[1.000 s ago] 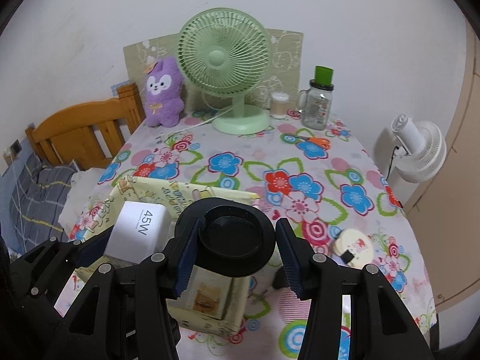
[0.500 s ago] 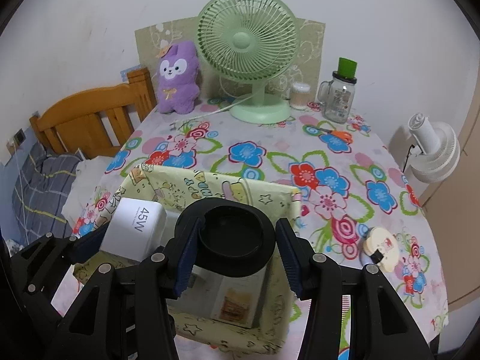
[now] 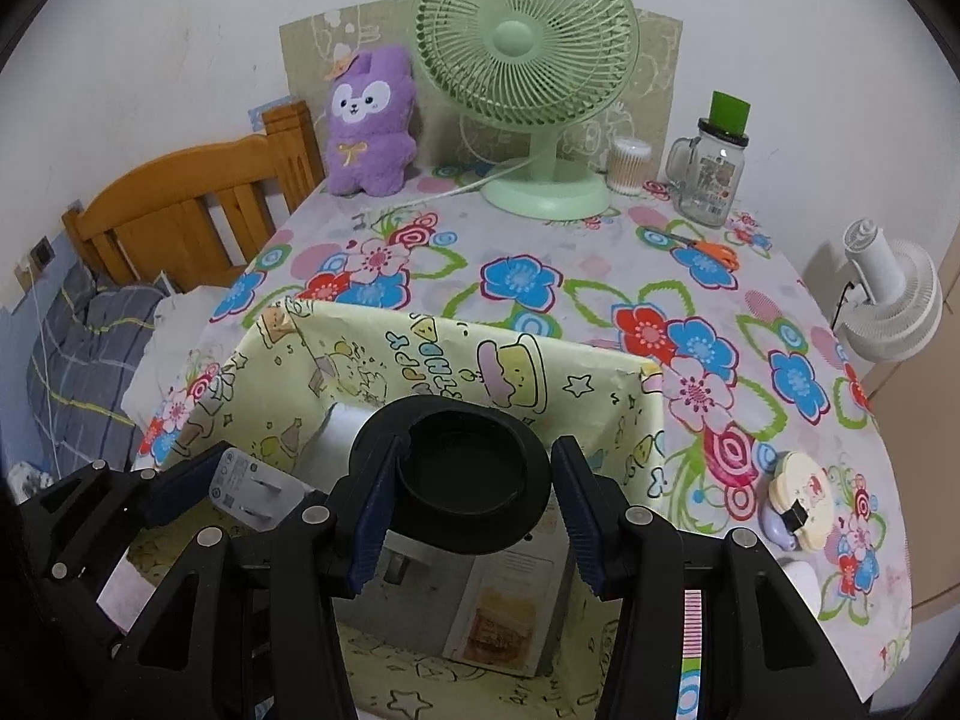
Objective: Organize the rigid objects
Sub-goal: 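Lower the charger into the yellow box and open the left tool while the right tool releases the base there, then withdraw both tools from the box back over the table objects, then move the right tool to the cream bear-print compact while the left tool approaches the white earbud case, then grasp the cream compact with the right tool while the left tool grasps the white earbud case, then lift the compact with the right tool while the left tool lifts the earbud case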
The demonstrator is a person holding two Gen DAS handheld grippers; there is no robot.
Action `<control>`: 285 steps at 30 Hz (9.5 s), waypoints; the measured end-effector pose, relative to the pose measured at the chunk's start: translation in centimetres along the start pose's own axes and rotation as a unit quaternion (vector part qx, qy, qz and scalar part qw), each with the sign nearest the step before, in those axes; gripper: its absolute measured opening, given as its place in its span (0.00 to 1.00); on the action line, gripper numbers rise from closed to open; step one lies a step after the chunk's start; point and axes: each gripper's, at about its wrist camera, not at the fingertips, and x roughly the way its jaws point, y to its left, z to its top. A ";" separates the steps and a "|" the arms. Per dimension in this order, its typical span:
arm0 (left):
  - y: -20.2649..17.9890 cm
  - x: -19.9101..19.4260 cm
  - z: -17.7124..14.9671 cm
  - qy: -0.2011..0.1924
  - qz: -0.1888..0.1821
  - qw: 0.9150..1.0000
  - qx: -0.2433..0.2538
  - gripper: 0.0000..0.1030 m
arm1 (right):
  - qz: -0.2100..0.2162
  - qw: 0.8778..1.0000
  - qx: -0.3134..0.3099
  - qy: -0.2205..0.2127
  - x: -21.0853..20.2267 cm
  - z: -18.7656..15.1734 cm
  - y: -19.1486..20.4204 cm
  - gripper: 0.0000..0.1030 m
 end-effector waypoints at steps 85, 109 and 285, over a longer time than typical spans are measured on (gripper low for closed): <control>-8.1 -7.8 0.7 -0.060 -0.038 0.997 0.028 1.00 | -0.029 0.998 0.025 -0.059 -8.5 -1.9 -6.7 0.93; -13.1 -9.3 0.8 -0.069 -0.061 0.994 0.052 1.00 | -0.062 0.995 0.056 -0.060 -11.1 -3.7 -11.3 0.93; -26.3 1.3 -3.2 -0.015 -0.147 0.984 0.100 0.52 | -0.061 0.993 0.097 0.013 -0.9 -11.5 -25.1 0.74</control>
